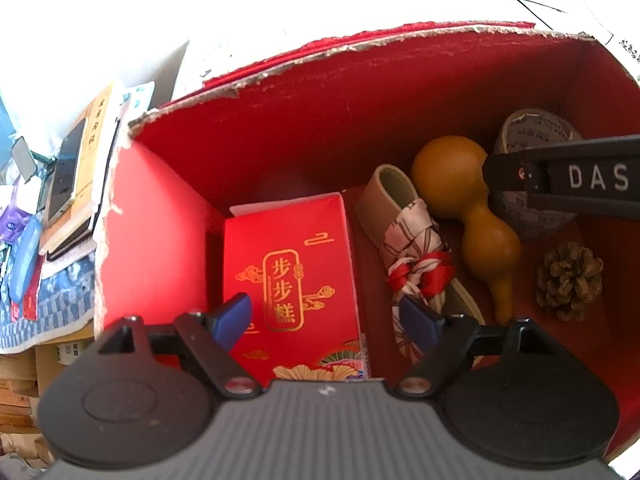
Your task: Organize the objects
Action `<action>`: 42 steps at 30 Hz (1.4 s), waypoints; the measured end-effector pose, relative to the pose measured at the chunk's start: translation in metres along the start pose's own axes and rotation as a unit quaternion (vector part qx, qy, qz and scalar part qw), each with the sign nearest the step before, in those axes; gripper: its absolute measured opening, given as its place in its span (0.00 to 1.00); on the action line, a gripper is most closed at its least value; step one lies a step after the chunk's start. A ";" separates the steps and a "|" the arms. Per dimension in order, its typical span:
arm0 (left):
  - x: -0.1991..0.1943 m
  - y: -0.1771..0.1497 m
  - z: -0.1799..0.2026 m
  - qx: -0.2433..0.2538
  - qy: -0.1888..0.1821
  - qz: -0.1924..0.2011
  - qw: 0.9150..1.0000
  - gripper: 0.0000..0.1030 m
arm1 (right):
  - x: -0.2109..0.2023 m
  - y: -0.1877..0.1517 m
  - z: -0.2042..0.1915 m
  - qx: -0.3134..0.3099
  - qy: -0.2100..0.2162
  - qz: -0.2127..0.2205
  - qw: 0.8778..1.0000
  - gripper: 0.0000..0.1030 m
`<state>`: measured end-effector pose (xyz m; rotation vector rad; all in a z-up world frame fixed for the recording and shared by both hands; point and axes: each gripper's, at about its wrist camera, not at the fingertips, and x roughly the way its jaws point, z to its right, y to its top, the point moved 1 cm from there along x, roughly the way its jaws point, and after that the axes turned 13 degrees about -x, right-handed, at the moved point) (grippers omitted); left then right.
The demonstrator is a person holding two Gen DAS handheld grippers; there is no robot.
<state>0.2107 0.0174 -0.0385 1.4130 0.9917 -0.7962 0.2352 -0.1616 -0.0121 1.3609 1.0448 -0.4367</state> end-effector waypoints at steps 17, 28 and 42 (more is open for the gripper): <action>0.001 -0.001 0.004 0.001 0.028 -0.001 1.000 0.80 | 0.002 0.001 -0.002 -0.028 0.025 -0.003 0.999 0.36; 0.002 0.000 0.006 -0.026 0.039 -0.001 0.999 0.80 | 0.003 0.005 0.004 -0.041 0.057 0.002 0.998 0.36; 0.003 -0.003 0.005 -0.030 0.049 0.019 0.998 0.79 | 0.003 0.004 0.004 -0.040 0.071 0.005 0.997 0.36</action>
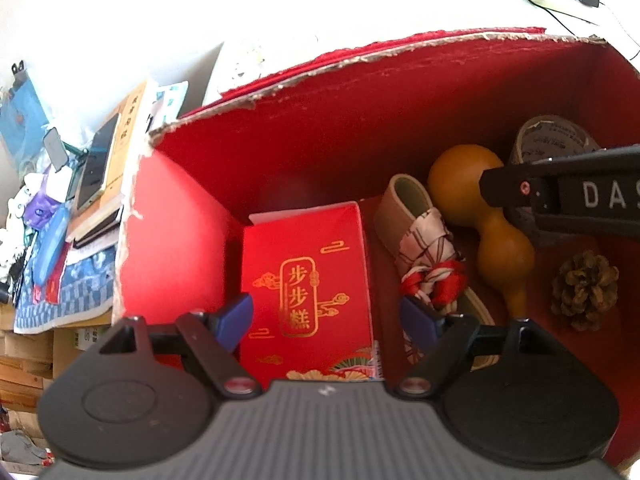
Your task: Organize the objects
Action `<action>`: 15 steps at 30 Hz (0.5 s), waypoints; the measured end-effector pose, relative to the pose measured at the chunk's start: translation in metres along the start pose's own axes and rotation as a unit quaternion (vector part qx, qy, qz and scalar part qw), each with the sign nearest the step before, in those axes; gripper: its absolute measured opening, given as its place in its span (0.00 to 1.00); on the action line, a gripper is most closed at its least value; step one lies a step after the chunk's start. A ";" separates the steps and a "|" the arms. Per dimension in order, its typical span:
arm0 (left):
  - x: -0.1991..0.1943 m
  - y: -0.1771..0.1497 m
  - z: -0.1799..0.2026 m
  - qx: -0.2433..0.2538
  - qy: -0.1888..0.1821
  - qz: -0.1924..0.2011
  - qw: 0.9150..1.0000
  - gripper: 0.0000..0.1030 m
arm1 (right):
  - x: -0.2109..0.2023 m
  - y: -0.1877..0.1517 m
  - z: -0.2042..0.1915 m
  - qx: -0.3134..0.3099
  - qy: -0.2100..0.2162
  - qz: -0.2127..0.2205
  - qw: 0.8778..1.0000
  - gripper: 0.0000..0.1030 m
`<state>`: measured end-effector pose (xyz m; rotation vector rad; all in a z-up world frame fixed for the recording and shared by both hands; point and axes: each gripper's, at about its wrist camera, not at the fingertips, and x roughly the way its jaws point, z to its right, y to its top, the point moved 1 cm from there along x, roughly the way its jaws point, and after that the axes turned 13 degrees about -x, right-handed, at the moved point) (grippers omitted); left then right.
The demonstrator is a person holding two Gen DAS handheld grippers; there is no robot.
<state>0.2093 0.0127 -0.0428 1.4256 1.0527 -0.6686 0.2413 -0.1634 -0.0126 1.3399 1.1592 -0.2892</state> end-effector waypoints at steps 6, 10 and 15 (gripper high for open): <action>-0.008 -0.002 0.002 -0.001 0.008 0.006 1.000 0.77 | -0.001 -0.001 0.000 0.002 -0.004 0.005 1.000 0.36; -0.006 -0.002 0.002 0.001 0.006 0.008 1.000 0.78 | 0.000 0.000 0.000 0.005 -0.012 -0.002 1.000 0.36; -0.006 -0.002 0.002 0.006 -0.003 0.010 1.000 0.79 | 0.002 0.000 0.001 0.012 -0.024 -0.008 1.000 0.36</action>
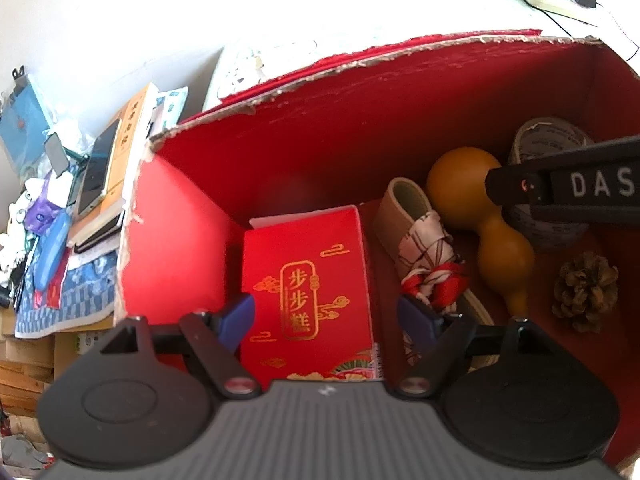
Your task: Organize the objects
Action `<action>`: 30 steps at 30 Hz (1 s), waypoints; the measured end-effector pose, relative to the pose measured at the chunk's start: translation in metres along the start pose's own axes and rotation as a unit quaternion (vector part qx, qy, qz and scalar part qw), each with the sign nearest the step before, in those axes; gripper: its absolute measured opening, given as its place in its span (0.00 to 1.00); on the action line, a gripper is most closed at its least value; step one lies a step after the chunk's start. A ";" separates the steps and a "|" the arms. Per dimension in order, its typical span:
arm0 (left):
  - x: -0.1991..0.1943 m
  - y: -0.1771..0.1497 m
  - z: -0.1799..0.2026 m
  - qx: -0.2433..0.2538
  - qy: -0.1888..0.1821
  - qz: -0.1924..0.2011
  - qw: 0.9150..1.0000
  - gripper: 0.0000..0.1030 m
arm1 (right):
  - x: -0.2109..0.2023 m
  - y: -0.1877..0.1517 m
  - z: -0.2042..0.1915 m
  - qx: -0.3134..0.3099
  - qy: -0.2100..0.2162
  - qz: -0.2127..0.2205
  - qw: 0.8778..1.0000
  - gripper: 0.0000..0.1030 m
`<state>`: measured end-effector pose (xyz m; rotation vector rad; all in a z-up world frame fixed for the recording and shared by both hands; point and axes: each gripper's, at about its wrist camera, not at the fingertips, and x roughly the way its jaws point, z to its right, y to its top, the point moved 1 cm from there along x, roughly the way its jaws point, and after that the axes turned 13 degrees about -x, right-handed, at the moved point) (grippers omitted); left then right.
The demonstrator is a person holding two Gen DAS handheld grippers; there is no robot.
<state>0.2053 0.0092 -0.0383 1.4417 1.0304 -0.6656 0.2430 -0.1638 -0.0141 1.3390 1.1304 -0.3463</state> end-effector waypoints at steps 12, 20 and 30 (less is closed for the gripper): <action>-0.011 -0.002 0.003 0.007 -0.005 0.001 1.000 0.80 | -0.003 -0.003 0.002 0.021 -0.051 0.005 0.998 0.33; -0.016 -0.004 0.005 0.019 -0.011 0.006 1.000 0.80 | -0.017 -0.007 -0.001 0.020 -0.096 0.026 0.995 0.29; -0.025 -0.006 0.002 0.013 -0.010 0.033 0.999 0.85 | -0.040 -0.030 -0.015 0.026 -0.131 0.033 0.990 0.30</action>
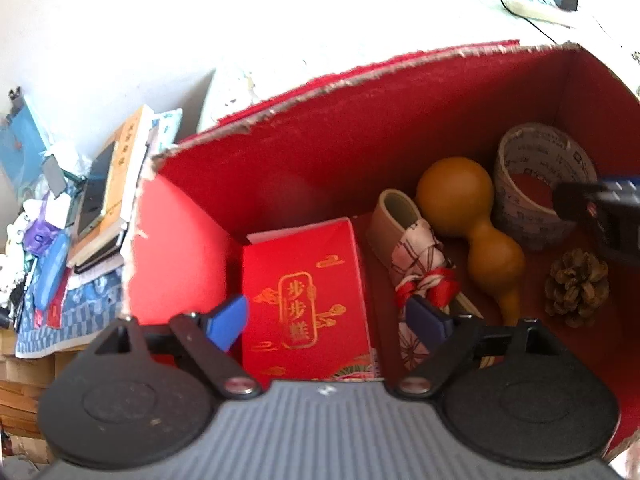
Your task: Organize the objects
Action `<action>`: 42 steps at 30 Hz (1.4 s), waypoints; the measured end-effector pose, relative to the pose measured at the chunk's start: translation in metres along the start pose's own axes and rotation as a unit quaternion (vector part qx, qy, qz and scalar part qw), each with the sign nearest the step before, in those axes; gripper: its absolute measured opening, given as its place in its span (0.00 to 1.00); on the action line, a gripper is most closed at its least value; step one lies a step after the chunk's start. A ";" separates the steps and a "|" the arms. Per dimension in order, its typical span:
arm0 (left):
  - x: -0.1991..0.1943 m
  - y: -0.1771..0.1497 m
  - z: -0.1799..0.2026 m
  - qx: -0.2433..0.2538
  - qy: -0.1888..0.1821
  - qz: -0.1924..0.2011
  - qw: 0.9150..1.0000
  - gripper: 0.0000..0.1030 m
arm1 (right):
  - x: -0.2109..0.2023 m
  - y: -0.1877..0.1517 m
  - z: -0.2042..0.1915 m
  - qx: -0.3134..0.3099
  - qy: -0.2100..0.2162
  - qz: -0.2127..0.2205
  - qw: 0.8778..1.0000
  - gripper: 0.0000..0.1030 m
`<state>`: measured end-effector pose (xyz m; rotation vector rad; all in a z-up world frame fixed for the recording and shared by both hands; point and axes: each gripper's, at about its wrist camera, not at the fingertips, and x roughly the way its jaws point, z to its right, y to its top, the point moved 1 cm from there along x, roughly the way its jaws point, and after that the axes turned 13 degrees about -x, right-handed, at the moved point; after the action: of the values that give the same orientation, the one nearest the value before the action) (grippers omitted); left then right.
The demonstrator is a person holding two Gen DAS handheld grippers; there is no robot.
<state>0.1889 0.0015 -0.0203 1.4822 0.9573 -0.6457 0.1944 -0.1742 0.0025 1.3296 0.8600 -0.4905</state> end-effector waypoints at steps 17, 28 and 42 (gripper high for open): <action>-0.080 -0.014 -0.016 -0.040 -0.025 0.036 0.998 0.95 | -0.067 -0.018 0.006 0.022 -0.018 0.044 0.999 0.42; -0.111 -0.033 -0.030 -0.064 -0.055 0.029 0.996 0.95 | -0.095 -0.030 -0.003 0.000 -0.005 0.061 0.998 0.44; -0.118 -0.058 -0.031 -0.067 -0.071 0.018 0.995 0.96 | -0.107 -0.047 -0.009 -0.007 0.004 0.056 0.998 0.46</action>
<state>0.0753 0.0065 0.0529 1.3143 0.8454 -0.6396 0.0914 -0.1923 0.0553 1.3604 0.7892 -0.3912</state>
